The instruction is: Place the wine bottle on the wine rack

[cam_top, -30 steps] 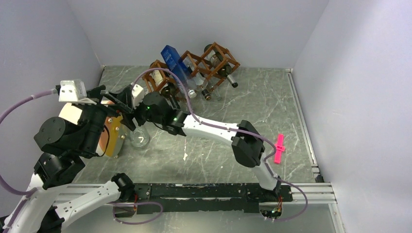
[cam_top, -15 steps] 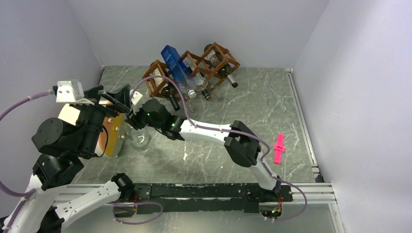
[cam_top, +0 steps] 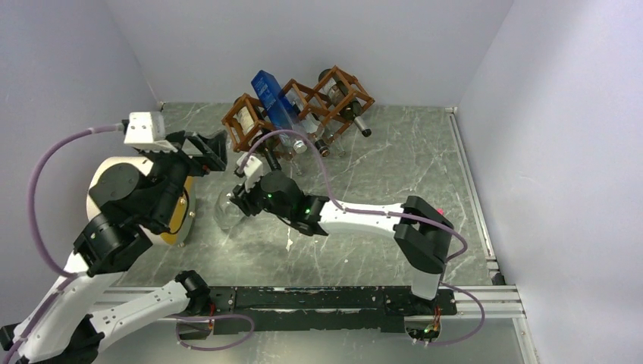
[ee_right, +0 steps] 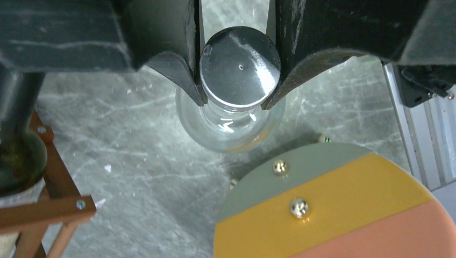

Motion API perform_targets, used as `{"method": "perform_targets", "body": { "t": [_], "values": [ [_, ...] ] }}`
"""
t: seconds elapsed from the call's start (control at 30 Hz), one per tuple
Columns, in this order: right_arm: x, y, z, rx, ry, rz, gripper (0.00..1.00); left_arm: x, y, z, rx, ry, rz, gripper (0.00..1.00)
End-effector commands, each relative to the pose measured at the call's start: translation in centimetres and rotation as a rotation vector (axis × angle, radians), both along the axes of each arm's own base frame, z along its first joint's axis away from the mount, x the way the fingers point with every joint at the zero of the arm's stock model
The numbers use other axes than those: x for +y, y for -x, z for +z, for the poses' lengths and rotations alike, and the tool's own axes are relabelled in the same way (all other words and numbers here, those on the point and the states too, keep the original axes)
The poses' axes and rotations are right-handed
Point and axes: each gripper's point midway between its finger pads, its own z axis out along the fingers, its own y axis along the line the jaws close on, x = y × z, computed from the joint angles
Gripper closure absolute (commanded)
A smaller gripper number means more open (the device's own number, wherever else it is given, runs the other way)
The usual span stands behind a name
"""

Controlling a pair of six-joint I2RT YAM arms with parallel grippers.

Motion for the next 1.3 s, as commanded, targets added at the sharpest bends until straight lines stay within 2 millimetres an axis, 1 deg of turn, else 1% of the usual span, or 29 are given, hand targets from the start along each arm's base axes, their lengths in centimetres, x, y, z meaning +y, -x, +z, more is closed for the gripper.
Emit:
{"method": "perform_targets", "body": {
  "t": [0.0, 0.07, 0.2, 0.23, 0.27, 0.33, 0.37, 0.43, 0.5, 0.57, 0.67, 0.73, 0.83, 0.93, 1.07, 1.17, 1.27],
  "values": [
    [-3.7, 0.8, -4.3, 0.123, 0.112, -0.07, 1.0, -2.7, -1.3, -2.9, 0.091, -0.021, -0.054, 0.0],
    [-5.1, 1.4, -5.1, 0.154, 0.14, -0.089, 1.0, -3.8, -2.0, -4.5, 0.146, -0.04, -0.066, 0.0],
    [-8.7, 2.2, -7.0, 0.229, 0.193, -0.128, 1.0, -5.4, -3.2, -7.1, 0.235, -0.087, -0.074, 0.01],
    [-9.3, 2.4, -6.9, 0.249, 0.188, -0.128, 1.0, -5.6, -3.5, -7.7, 0.256, -0.099, -0.072, 0.0],
    [-10.6, 2.9, -8.0, 0.272, 0.21, -0.131, 1.0, -5.7, -3.6, -8.1, 0.273, -0.105, -0.068, 0.0],
    [-12.6, 3.5, -9.1, 0.312, 0.228, -0.143, 1.0, -5.9, -4.0, -9.0, 0.304, -0.113, -0.068, 0.0],
    [-13.4, 3.8, -9.3, 0.331, 0.229, -0.143, 1.0, -5.9, -4.2, -9.4, 0.324, -0.103, -0.065, 0.0],
    [-14.9, 4.2, -9.8, 0.37, 0.226, -0.151, 1.0, -6.5, -4.2, -10.6, 0.365, -0.088, -0.096, 0.0],
    [-16.4, 4.4, -10.5, 0.403, 0.235, -0.163, 1.0, -7.2, -4.3, -12.6, 0.425, -0.077, -0.142, 0.0],
    [-17.8, 4.9, -11.2, 0.426, 0.251, -0.172, 1.0, -7.6, -4.2, -15.3, 0.507, -0.075, -0.171, 0.0],
    [-19.6, 5.1, -11.5, 0.438, 0.259, -0.177, 1.0, -8.0, -4.2, -18.9, 0.62, -0.055, -0.197, 0.01],
    [-20.4, 5.4, -11.7, 0.445, 0.274, -0.164, 1.0, -8.4, -4.2, -20.8, 0.677, -0.034, -0.227, 0.0],
    [-21.3, 6.1, -11.8, 0.447, 0.296, -0.14, 1.0, -8.9, -4.2, -22.6, 0.726, 0.001, -0.252, 0.01],
    [-21.7, 7.4, -12.1, 0.465, 0.322, -0.078, 1.0, -9.4, -4.4, -24.1, 0.757, 0.026, -0.269, 0.01],
    [-22.0, 9.3, -13.1, 0.504, 0.355, 0.013, 1.0, -9.7, -4.7, -27.3, 0.82, 0.037, -0.275, 0.0],
    [-22.3, 9.7, -13.9, 0.525, 0.371, 0.017, 1.0, -9.3, -4.7, -30.2, 0.87, 0.034, -0.251, 0.0],
    [-22.4, 9.3, -14.4, 0.525, 0.386, -0.006, 1.0, -9.3, -4.5, -32.5, 0.914, 0.023, -0.26, 0.0]
  ]
}}
